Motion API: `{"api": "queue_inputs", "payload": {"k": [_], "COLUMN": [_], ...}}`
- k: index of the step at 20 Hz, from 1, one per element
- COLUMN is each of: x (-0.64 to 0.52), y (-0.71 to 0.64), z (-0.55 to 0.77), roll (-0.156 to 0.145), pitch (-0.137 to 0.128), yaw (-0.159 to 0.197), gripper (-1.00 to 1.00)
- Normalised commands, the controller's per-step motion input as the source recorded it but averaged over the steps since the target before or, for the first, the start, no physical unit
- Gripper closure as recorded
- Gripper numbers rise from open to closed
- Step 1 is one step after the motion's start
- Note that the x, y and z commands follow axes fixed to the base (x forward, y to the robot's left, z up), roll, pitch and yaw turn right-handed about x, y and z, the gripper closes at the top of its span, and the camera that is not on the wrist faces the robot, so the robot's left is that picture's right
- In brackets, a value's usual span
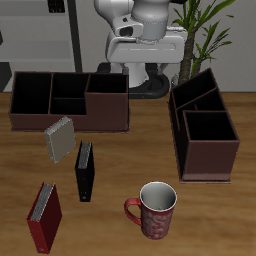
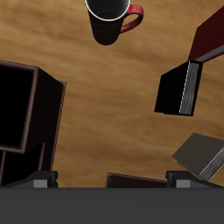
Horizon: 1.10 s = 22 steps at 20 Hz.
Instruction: Place the red book into the left desk caddy's back compartment
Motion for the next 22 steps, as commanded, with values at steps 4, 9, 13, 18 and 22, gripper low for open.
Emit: {"api": "queue_inputs", "payload": {"k": [4,9,13,18,22], "x": [0.29,0.36,0.37,0.26,0.21], "y": [-0.48,-0.48,-0.5,-0.41,-0.25], "z": [0.05,0.06,0.13,0.15,0.07], "roll": [-0.041,-0.005,-0.038,0.062,0.058], "pitch": [0.006,-0.032,-0.017,0.023,0.011], "yaw": [0.008,0.017,-0.042,-0.054,0.052], "gripper": [-1.0,-1.0,-1.0,-1.0,-1.0]}}
